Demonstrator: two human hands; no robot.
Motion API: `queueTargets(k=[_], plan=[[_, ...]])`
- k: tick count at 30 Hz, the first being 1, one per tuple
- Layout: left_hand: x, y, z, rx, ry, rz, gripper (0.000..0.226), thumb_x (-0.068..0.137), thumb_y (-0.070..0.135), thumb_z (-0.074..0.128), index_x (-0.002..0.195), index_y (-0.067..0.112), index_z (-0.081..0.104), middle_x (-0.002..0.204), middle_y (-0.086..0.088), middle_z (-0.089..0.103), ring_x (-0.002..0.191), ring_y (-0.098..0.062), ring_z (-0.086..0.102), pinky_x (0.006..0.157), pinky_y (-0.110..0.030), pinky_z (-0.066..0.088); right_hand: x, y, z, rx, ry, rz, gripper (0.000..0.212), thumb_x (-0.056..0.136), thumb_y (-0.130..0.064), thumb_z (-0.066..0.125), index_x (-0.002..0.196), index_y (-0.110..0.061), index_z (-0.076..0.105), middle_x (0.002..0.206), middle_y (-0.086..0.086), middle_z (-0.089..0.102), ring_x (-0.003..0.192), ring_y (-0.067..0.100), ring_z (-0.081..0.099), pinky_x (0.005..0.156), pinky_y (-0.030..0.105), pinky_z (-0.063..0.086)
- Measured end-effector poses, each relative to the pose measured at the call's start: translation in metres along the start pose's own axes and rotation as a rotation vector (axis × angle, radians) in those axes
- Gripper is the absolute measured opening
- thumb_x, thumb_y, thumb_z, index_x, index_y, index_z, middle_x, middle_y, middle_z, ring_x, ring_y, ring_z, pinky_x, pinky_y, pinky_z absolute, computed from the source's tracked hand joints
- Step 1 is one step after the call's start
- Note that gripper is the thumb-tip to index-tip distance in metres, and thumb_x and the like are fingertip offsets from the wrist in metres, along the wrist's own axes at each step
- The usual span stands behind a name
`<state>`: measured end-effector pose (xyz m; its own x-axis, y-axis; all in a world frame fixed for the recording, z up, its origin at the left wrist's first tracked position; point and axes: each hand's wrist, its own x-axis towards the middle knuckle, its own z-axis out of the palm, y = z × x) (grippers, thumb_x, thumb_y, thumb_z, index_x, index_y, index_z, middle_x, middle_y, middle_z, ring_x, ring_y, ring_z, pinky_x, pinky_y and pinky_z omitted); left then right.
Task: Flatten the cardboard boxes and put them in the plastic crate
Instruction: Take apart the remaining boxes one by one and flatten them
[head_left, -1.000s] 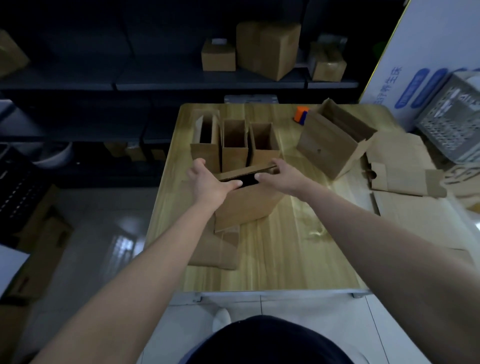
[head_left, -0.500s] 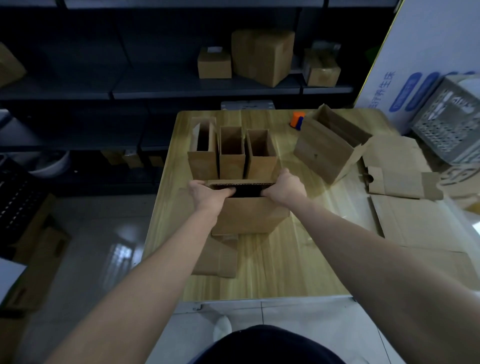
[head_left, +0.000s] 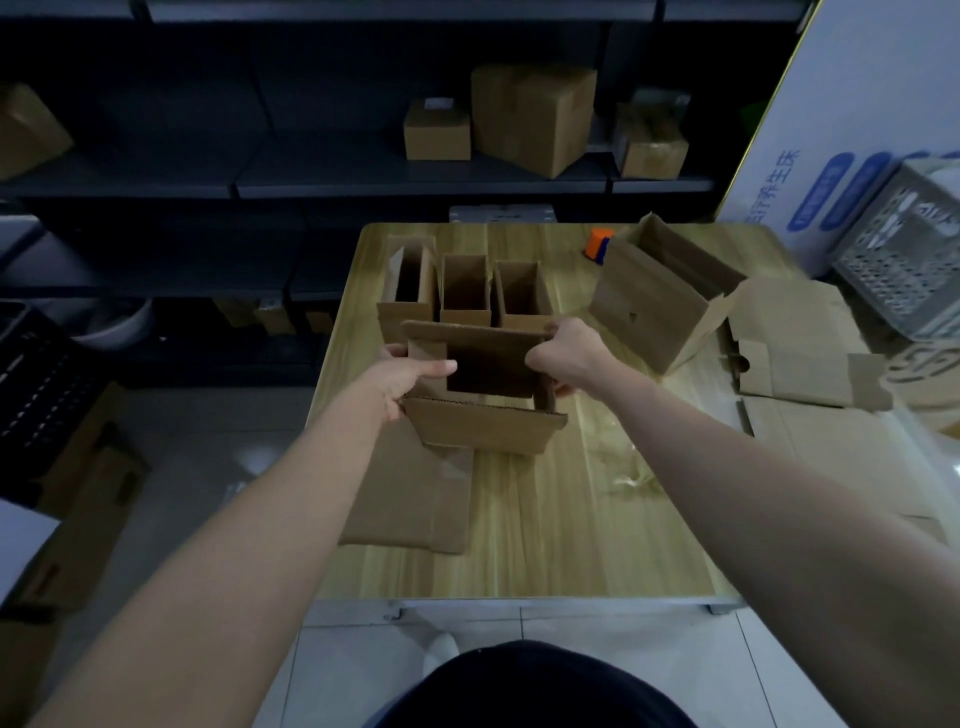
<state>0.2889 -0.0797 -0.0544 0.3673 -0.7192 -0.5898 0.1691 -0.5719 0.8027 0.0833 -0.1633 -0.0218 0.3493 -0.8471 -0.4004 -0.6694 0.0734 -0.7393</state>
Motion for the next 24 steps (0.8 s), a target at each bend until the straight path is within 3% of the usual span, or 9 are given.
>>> queueTargets(k=[3,6,8,10,13,15,19,21,24], plan=[[0.004,-0.006,0.006,0.191,0.149,0.112,0.091,0.059,0.022,0.087,0.134,0.019,0.036,0.132,-0.008,0.051,0.124,-0.029,0.046,0.103,-0.045,0.037,0.001,0.000,-0.003,-0.021,-0.065,-0.062,0.047,0.085,-0.007,0.057,0.131,-0.014,0.047,0.098,0.009,0.058,0.067,0.012,0.057,0.044,0.017,0.044],[0.007,-0.007,0.006,0.285,0.203,0.198,0.082,0.057,0.016,0.088,0.126,0.018,0.043,0.120,-0.002,0.057,0.115,-0.023,0.052,0.097,-0.041,0.042,0.002,0.009,-0.008,0.035,-0.070,-0.071,0.056,0.085,0.000,0.052,0.138,-0.017,0.044,0.108,0.006,0.054,0.074,0.009,0.053,0.052,0.019,0.043],[0.007,-0.002,0.005,0.326,0.190,0.219,0.071,0.061,0.015,0.085,0.120,0.019,0.047,0.100,0.007,0.057,0.098,-0.016,0.055,0.085,-0.032,0.046,0.002,0.009,-0.012,0.075,-0.054,-0.057,0.055,0.084,-0.003,0.052,0.136,-0.022,0.047,0.102,0.000,0.053,0.082,0.012,0.055,0.055,0.021,0.044],[0.004,0.003,0.005,0.333,0.166,0.236,0.046,0.071,0.017,0.076,0.111,0.020,0.053,0.089,0.010,0.057,0.084,-0.010,0.055,0.069,-0.025,0.044,0.003,0.007,-0.015,0.098,-0.029,-0.045,0.048,0.085,-0.007,0.051,0.131,-0.022,0.052,0.094,0.000,0.054,0.079,0.013,0.055,0.052,0.021,0.043],[-0.002,0.013,0.004,0.122,0.137,0.236,0.016,0.083,0.019,0.060,0.099,0.014,0.060,0.096,-0.005,0.065,0.087,-0.018,0.063,0.070,-0.031,0.053,0.003,0.004,-0.018,0.089,0.025,-0.053,0.032,0.087,-0.014,0.052,0.118,-0.013,0.061,0.084,0.003,0.059,0.071,0.013,0.055,0.053,0.022,0.043],[-0.006,0.020,0.005,-0.089,0.119,0.227,0.013,0.090,0.013,0.051,0.100,0.011,0.059,0.099,-0.011,0.066,0.089,-0.022,0.066,0.067,-0.033,0.058,0.002,0.002,-0.016,0.065,0.053,-0.083,0.027,0.086,-0.019,0.054,0.106,-0.005,0.067,0.088,0.009,0.065,0.081,0.019,0.061,0.060,0.026,0.045],[-0.009,0.026,0.017,-0.217,0.134,0.237,0.018,0.095,0.004,0.043,0.094,0.010,0.060,0.105,-0.015,0.066,0.098,-0.027,0.063,0.077,-0.041,0.057,0.002,-0.002,-0.005,0.054,-0.228,-0.062,0.024,0.091,-0.036,0.053,0.099,-0.019,0.067,0.103,0.001,0.066,0.098,0.018,0.061,0.074,0.030,0.049],[-0.011,0.026,0.021,-0.277,0.120,0.226,0.021,0.096,0.003,0.041,0.093,0.010,0.061,0.102,-0.015,0.066,0.096,-0.027,0.063,0.073,-0.039,0.055,0.006,0.001,0.001,0.046,-0.169,-0.055,0.034,0.089,-0.047,0.055,0.106,-0.020,0.066,0.115,0.000,0.064,0.101,0.017,0.059,0.081,0.031,0.048],[-0.015,0.025,0.017,-0.379,0.049,0.186,0.021,0.096,0.002,0.041,0.102,0.007,0.060,0.095,-0.012,0.066,0.089,-0.024,0.064,0.070,-0.036,0.054,0.015,0.013,0.002,-0.010,0.000,-0.031,0.066,0.084,-0.054,0.059,0.137,-0.016,0.048,0.139,0.005,0.048,0.117,0.023,0.050,0.087,0.030,0.043]])
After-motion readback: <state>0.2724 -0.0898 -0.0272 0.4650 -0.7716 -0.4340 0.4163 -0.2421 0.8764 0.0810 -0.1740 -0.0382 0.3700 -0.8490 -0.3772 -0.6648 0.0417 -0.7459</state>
